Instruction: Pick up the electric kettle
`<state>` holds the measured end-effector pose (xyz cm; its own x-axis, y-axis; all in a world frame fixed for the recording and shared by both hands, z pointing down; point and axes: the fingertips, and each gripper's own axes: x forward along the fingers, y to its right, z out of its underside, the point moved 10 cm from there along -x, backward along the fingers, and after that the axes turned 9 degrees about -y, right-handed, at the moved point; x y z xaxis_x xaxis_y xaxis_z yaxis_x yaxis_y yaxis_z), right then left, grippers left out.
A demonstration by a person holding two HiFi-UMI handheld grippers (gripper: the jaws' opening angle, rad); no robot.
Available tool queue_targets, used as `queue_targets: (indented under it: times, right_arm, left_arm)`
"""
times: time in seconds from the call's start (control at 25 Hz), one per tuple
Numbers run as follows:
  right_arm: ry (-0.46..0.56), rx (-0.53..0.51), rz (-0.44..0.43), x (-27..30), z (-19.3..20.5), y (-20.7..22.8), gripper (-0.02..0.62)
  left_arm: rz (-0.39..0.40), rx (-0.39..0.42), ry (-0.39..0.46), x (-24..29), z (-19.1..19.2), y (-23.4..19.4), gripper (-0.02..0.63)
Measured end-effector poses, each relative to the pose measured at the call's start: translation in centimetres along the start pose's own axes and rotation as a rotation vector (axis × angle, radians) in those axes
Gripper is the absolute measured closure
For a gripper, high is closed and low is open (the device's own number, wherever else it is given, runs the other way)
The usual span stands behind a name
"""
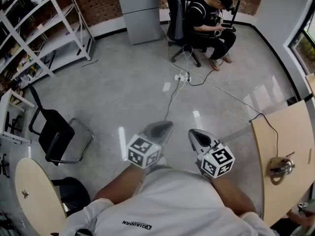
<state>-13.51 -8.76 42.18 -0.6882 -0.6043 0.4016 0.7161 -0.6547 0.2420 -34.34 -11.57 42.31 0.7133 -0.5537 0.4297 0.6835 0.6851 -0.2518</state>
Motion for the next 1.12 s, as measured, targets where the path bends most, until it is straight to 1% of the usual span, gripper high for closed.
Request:
queue_targets:
  times: [0.28,0.4,0.6,0.68,0.88,1.12]
  right_arm:
    - [0.017,0.031,0.016,-6.1,2.2,1.7,0.574]
    - [0.007,0.048,0.021,-8.5,3.1,1.9,0.574]
    - [0.011,0.057,0.042,-12.6,4.9,1.0,0.574]
    - [0.011,0.067,0.067,-14.4,6.2,1.1,0.574]
    - [0.024,0.131,0.152,-19.4,9.7,2.3,0.574]
    - [0.073,0.16,0.267,-25.3,12.3,3.1,0.574]
  left_arm:
    - [0.002,0.003,0.0,2.0,0.4,5.9,0.611]
    - [0.015,0.005,-0.024,2.6,0.6,8.7,0.611]
    - [0.056,0.022,-0.069,3.2,1.6,12.9,0.611]
    - [0.082,0.032,-0.086,4.1,2.2,14.6,0.611]
    - [0.172,0.08,-0.117,7.4,3.0,19.4,0.611]
    - [0.277,0.153,-0.142,10.8,3.2,24.6,0.611]
